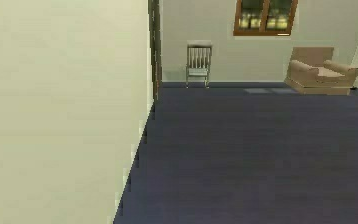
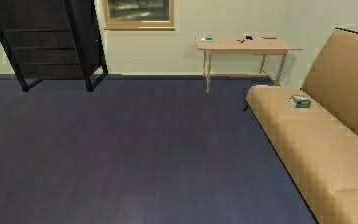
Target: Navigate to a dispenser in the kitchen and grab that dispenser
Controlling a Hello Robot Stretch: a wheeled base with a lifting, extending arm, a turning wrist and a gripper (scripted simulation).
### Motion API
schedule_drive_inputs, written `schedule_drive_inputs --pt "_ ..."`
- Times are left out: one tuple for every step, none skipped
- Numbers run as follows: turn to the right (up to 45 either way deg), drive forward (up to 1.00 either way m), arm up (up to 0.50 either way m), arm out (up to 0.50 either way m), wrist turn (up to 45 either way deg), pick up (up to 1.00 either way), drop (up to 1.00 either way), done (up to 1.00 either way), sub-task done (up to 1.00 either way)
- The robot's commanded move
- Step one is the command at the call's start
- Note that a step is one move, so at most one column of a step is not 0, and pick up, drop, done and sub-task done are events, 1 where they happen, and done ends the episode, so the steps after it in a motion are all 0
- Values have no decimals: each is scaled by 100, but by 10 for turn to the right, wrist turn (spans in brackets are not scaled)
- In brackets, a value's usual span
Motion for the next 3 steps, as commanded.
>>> schedule_drive_inputs --pt "0 100 0 0 0 0 0 0 0" --pt "0 100 0 0 0 0 0 0 0" --pt "0 100 0 0 0 0 0 0 0"
